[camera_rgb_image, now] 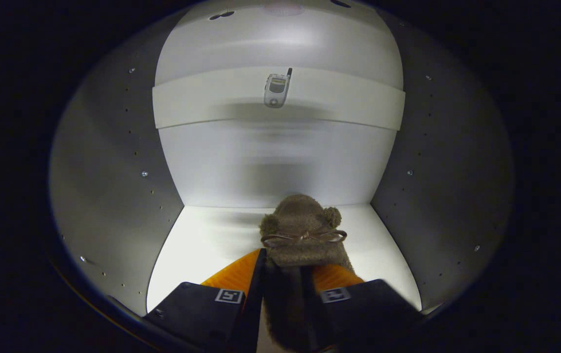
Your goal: Open the shoe cabinet door, grab the shoes and put them into the shoe cabinet, then close the shoe cabinet door.
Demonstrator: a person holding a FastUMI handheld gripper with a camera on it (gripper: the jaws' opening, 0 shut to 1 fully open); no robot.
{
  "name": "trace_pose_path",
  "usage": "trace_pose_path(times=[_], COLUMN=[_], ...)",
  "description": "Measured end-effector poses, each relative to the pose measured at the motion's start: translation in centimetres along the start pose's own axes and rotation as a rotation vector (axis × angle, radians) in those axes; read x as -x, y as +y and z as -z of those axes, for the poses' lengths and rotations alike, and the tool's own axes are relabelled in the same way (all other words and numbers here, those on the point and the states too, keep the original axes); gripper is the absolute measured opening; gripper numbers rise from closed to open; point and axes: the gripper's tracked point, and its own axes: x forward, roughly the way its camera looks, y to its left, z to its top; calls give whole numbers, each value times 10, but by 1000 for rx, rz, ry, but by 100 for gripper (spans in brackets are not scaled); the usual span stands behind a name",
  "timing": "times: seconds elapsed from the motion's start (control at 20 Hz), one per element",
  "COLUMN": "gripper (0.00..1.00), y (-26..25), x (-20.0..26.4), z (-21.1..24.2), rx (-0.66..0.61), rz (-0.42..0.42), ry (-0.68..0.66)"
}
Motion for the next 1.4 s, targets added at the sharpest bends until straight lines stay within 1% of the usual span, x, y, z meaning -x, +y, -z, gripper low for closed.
trace_pose_path(times=[0.1,0.15,0.2,0.25,0.3,0.5,0.55,0.85,1.05,1.2,1.4], gripper=[59,64,80,86,95,99,99,99,98,98,98], y=[0,3,6,6,7,8,8,-5,-5,-6,-20], x=[15,23,30,38,50,96,113,213,281,330,396], z=[-3,-2,-3,-5,-7,-17,-20,-19,-7,7,28], rx=[11,14,14,12,5,-28,-35,-26,-47,-58,-84], rz=[5,1,-6,-1,-2,-9,-14,38,49,48,61], ry=[-19,-26,-33,-44,-60,-124,-147,-251,-330,-367,-394])
